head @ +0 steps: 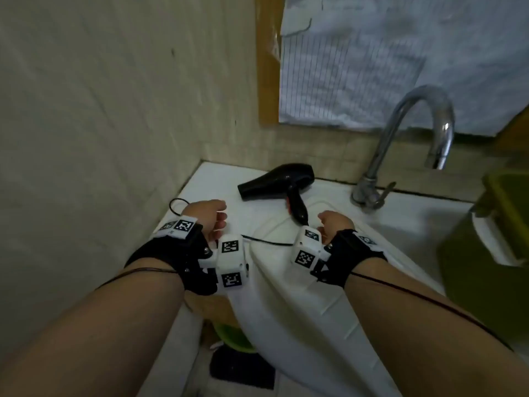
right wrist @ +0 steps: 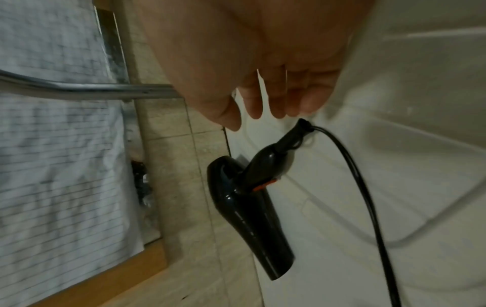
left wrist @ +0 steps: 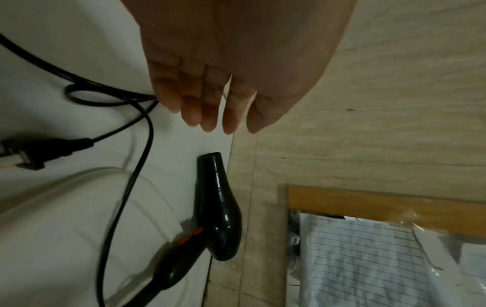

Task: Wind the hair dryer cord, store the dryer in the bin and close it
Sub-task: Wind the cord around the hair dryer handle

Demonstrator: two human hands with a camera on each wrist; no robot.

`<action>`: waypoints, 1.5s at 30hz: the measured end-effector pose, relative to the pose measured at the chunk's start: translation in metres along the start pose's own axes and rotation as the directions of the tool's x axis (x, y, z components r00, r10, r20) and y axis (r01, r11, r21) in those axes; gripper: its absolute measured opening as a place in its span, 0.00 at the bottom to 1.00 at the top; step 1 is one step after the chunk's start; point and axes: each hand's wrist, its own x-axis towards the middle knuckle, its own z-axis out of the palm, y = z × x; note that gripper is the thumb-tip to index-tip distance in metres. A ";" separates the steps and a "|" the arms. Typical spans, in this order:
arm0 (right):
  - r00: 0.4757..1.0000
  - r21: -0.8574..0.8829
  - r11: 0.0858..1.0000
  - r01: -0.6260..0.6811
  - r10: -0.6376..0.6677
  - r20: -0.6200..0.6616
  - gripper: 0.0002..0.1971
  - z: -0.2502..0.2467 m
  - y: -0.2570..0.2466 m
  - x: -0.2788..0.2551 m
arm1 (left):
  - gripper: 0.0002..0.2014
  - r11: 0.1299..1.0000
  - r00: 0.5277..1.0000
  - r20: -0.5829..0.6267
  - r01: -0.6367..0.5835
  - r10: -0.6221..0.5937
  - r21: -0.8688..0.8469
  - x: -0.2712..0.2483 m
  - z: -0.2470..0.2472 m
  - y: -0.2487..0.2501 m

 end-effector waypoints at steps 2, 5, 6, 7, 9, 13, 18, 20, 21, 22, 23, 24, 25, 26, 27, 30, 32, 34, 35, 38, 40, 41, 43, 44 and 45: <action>1.000 -0.084 0.996 0.013 -0.014 -0.014 0.20 0.005 0.004 0.007 | 0.07 1.000 1.000 0.009 0.012 -0.012 0.005 0.008 0.001 -0.004; 1.000 -0.167 0.986 -0.014 0.016 0.012 0.07 0.011 0.015 0.016 | 0.07 0.999 0.998 0.033 0.048 -0.048 -0.002 0.012 0.002 -0.012; 1.000 -0.168 0.985 -0.024 0.027 0.013 0.10 0.013 0.018 0.019 | 0.06 0.999 0.998 0.038 0.054 -0.054 0.001 0.013 0.002 -0.014; 0.999 -0.146 0.989 -0.029 0.031 0.010 0.11 0.014 0.019 0.021 | 0.06 0.998 0.997 0.043 0.060 -0.060 0.004 0.013 0.003 -0.015; 0.999 -0.128 0.991 -0.041 0.040 -0.007 0.16 0.019 0.016 0.019 | 0.06 0.998 0.997 0.059 0.058 -0.059 0.015 0.013 0.003 -0.016; 0.999 -0.113 0.993 -0.032 0.032 0.001 0.18 0.031 0.008 0.010 | 0.07 0.998 0.996 0.075 0.056 -0.056 0.011 0.010 0.003 -0.014; 0.996 0.080 0.996 -0.038 0.032 0.081 0.17 0.050 0.003 -0.003 | 0.08 1.000 0.994 0.104 0.027 -0.027 0.004 0.001 0.006 -0.005; 0.994 0.098 0.995 -0.021 0.010 0.112 0.17 0.057 0.002 -0.013 | 0.07 1.000 0.993 0.115 0.009 -0.007 -0.014 -0.003 0.008 0.000; 0.991 0.104 0.994 -0.010 -0.004 0.132 0.17 0.059 0.002 -0.019 | 0.07 1.000 0.993 0.121 -0.001 0.003 -0.022 -0.005 0.010 0.003; 0.988 0.109 0.994 0.002 -0.019 0.156 0.17 0.061 0.001 -0.025 | 0.07 0.999 0.992 0.125 -0.012 0.015 -0.030 -0.007 0.011 0.006; 0.983 0.117 0.993 0.008 -0.030 0.183 0.16 0.063 0.001 -0.031 | 0.07 0.999 0.991 0.129 -0.019 0.023 -0.034 -0.010 0.013 0.008; 0.976 0.119 0.993 0.013 -0.039 0.214 0.16 0.065 0.001 -0.038 | 0.07 0.999 0.990 0.134 -0.028 0.033 -0.037 -0.013 0.014 0.011; 0.968 0.118 0.993 0.024 -0.052 0.246 0.15 0.067 0.000 -0.045 | 0.08 0.998 0.989 0.139 -0.039 0.044 -0.039 -0.016 0.015 0.014; 0.959 0.105 0.994 0.039 -0.067 0.274 0.14 0.068 -0.001 -0.051 | 0.10 0.998 0.988 0.147 -0.045 0.050 -0.038 -0.019 0.017 0.016; 0.950 0.082 0.995 0.065 -0.087 0.300 0.14 0.069 -0.003 -0.057 | 0.11 0.998 0.986 0.156 -0.050 0.056 -0.037 -0.022 0.017 0.018; 0.913 0.010 0.984 0.176 -0.167 0.371 0.13 0.070 -0.009 -0.072 | 0.17 0.996 0.979 0.195 -0.055 0.067 -0.064 -0.033 0.017 0.028; 0.883 -0.027 0.971 0.238 -0.205 0.421 0.12 0.071 -0.010 -0.079 | 0.18 0.993 0.973 0.218 -0.051 0.073 -0.104 -0.041 0.016 0.034; 0.848 -0.073 0.948 0.309 -0.240 0.472 0.13 0.073 -0.009 -0.086 | 0.17 0.987 0.974 0.203 -0.066 0.096 -0.150 -0.051 0.014 0.041; 0.832 -0.102 0.931 0.350 -0.259 0.490 0.13 0.075 -0.009 -0.089 | 0.16 0.981 0.976 0.192 -0.071 0.106 -0.178 -0.055 0.014 0.043; 0.793 -0.197 0.862 0.468 -0.310 0.525 0.10 0.081 -0.009 -0.103 | 0.14 0.957 0.976 0.184 -0.064 0.120 -0.284 -0.068 0.009 0.048; 0.763 -0.279 0.796 0.537 -0.317 0.564 0.10 0.082 -0.013 -0.109 | 0.13 0.927 0.971 0.197 -0.051 0.133 -0.372 -0.076 0.004 0.050; 0.743 -0.309 0.763 0.568 -0.313 0.592 0.07 0.081 -0.015 -0.112 | 0.13 0.911 0.967 0.196 -0.069 0.161 -0.406 -0.079 0.001 0.052; 0.703 -0.373 0.686 0.625 -0.286 0.651 0.03 0.079 -0.017 -0.116 | 0.10 0.897 0.954 0.164 -0.166 0.251 -0.410 -0.084 -0.005 0.055; 0.692 -0.423 0.628 0.653 -0.268 0.671 0.03 0.078 -0.016 -0.117 | 0.08 0.886 0.943 0.146 -0.217 0.299 -0.410 -0.088 -0.009 0.057; 0.683 -0.467 0.564 0.681 -0.258 0.683 0.04 0.079 -0.014 -0.115 | 0.05 0.869 0.933 0.130 -0.254 0.336 -0.425 -0.092 -0.014 0.060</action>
